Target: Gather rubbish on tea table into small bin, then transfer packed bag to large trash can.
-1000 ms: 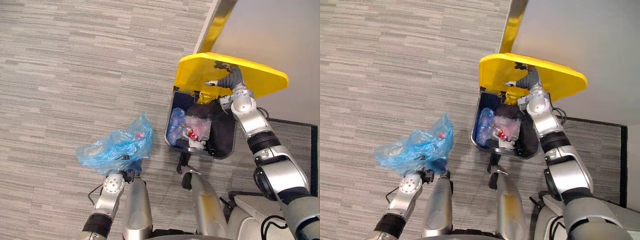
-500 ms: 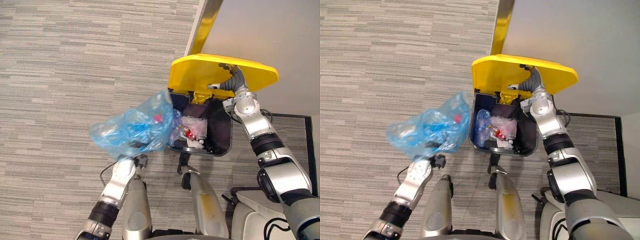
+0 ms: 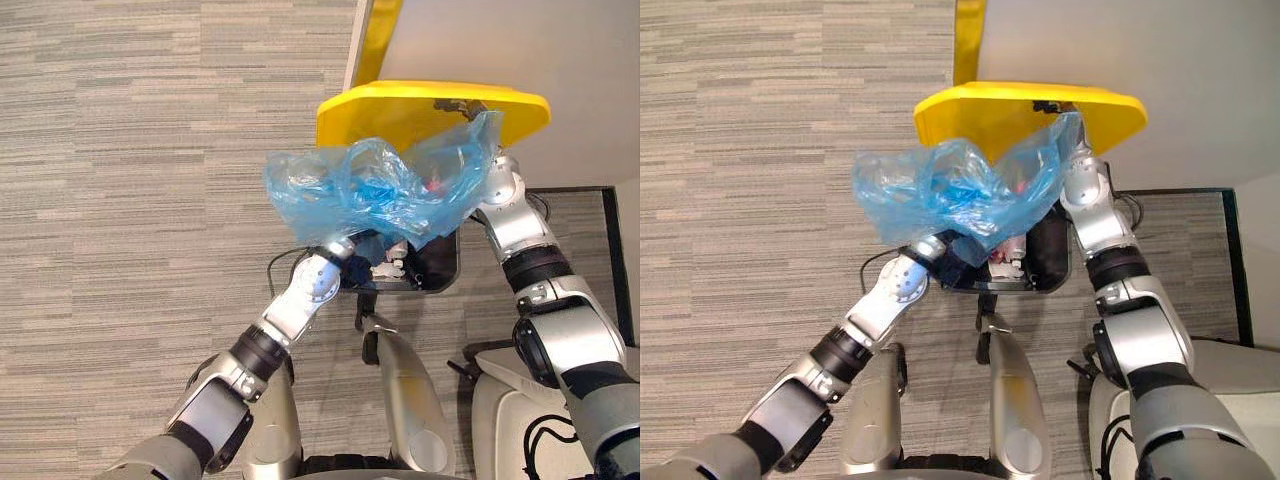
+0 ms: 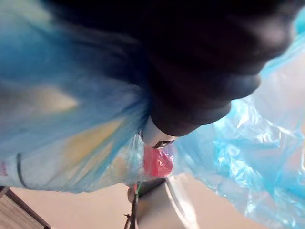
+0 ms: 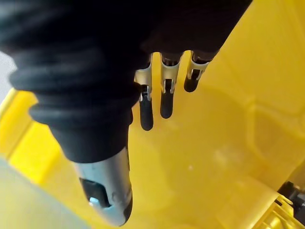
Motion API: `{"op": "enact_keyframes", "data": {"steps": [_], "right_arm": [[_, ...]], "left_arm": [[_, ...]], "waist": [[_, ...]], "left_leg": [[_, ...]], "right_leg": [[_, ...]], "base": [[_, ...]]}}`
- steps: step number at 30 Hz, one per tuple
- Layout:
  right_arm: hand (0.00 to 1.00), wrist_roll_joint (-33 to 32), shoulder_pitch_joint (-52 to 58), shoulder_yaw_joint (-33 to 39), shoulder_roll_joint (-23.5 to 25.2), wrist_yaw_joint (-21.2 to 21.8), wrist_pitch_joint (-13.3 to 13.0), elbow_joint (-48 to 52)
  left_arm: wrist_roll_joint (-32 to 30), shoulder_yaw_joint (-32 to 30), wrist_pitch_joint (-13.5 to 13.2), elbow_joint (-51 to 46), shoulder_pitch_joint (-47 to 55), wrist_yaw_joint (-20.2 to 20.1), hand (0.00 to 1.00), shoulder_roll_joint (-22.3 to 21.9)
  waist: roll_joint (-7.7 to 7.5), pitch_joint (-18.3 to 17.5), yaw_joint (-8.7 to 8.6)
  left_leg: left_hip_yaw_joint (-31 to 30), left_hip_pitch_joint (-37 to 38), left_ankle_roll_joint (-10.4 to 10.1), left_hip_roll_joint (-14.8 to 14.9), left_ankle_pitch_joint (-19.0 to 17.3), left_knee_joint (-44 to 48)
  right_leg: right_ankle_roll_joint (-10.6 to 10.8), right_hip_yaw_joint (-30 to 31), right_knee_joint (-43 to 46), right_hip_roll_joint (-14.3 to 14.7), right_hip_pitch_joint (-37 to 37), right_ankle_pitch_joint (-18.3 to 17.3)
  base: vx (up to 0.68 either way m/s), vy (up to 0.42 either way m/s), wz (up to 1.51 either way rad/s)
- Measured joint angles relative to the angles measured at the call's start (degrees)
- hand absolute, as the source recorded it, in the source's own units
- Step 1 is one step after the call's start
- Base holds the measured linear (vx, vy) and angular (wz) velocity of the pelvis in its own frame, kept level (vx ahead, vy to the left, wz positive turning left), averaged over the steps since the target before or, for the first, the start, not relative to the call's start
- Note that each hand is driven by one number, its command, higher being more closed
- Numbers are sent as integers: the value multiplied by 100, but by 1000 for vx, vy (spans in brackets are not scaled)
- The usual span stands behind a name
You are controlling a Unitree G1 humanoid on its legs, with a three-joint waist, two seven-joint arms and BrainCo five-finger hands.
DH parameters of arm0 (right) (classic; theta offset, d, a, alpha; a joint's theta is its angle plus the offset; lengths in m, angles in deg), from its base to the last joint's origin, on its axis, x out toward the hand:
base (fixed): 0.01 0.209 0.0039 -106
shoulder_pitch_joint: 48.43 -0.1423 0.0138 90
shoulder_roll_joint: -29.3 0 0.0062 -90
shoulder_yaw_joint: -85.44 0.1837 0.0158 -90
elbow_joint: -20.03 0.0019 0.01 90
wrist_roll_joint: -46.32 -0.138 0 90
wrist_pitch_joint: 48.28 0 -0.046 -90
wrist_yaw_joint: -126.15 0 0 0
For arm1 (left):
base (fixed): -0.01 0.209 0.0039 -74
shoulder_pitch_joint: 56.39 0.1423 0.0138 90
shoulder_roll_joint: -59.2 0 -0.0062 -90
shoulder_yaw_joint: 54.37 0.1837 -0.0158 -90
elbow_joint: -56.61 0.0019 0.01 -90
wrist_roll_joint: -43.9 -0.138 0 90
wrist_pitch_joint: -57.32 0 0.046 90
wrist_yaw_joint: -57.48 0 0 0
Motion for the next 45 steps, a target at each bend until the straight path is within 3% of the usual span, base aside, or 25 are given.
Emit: {"op": "enact_keyframes", "data": {"steps": [14, 32, 33, 39, 45], "right_arm": [[0, -63, -427, -9, 221, -69, -2, 105], [0, 14, -131, -49, 879, -451, 34, 1727], [0, 15, -126, -97, 887, -461, 34, 1812], [0, 15, -98, -171, 936, -467, 34, 2142], [0, 63, -31, -171, 933, -479, 14, 2485]], "left_arm": [[97, 30, 191, 1791, -991, 90, 100, -457], [-1141, -776, 646, 2563, -1209, 94, 100, -623], [-1232, -882, 678, 2616, -1209, 103, 0, -651], [-1783, -1233, 904, 2705, -1198, 114, 0, -791], [-2115, -1333, 940, 2705, -1181, 135, 0, -822]], "waist": [[4, 2, -151], [0, 2, -119], [0, 2, -121], [-4, 0, -123], [-7, -2, -106]], "left_leg": [[112, -570, -7, 53, -4, 121], [170, -1377, -205, 559, -263, 728], [172, -1398, -206, 580, -267, 748], [180, -1437, -206, 592, -267, 753], [181, -1435, -210, 607, -265, 748]], "right_leg": [[-19, 130, 21, 31, -613, 106], [-16, 134, 320, 396, -1381, 97], [-17, 131, 327, 408, -1397, 97], [-24, 129, 404, 408, -1470, 58], [-16, 111, 515, 400, -1519, 2]], "base": [[5, -14, -4], [9, -39, -8], [4, -25, -6], [1, -11, 0], [3, -5, 0]]}}
